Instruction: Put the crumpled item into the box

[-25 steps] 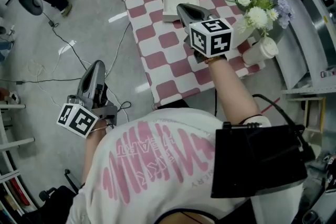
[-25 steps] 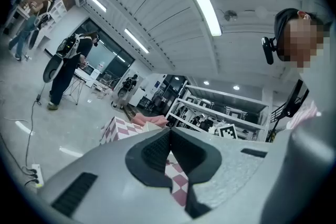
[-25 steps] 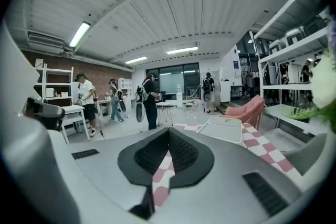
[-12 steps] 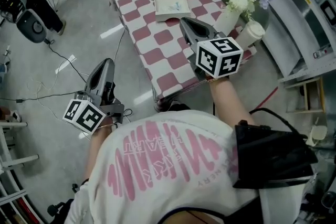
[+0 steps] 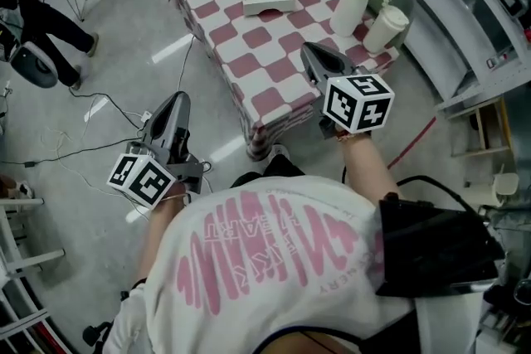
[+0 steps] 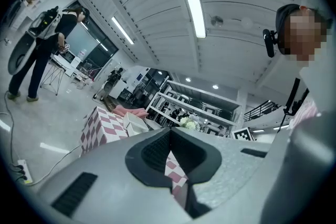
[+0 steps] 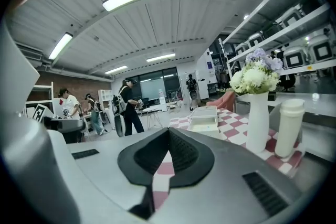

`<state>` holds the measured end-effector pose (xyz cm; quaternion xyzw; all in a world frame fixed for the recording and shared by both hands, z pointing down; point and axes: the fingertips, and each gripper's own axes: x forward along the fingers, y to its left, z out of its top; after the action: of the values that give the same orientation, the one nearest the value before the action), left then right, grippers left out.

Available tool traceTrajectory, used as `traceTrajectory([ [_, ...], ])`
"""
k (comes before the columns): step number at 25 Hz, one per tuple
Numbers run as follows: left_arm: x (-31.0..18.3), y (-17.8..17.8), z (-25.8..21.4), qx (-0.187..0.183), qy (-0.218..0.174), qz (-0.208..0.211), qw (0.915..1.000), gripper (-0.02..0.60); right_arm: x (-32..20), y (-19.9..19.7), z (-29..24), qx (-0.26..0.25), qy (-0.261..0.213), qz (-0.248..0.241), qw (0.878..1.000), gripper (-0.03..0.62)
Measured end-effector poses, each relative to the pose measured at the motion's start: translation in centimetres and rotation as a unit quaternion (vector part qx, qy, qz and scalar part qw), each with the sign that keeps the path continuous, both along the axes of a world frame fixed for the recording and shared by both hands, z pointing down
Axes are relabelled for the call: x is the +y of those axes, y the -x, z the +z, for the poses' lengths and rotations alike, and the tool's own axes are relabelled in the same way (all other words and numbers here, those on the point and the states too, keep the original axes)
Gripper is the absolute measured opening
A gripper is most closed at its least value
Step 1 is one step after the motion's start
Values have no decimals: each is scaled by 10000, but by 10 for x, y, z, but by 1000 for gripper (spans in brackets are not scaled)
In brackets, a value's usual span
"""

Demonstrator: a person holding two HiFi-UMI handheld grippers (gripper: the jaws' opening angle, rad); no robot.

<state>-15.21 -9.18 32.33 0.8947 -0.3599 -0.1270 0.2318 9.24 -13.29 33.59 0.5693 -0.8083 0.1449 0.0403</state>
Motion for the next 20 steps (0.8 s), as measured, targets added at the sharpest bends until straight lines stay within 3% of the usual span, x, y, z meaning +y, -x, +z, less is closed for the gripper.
traceTrajectory([
  [10, 51, 8, 18, 17, 180, 216, 9996, 8, 65, 12, 20, 50, 262, 79, 9996, 5],
  [20, 83, 18, 24, 27, 268, 127, 9996, 8, 97, 17, 25, 282, 342, 3, 9990, 5],
])
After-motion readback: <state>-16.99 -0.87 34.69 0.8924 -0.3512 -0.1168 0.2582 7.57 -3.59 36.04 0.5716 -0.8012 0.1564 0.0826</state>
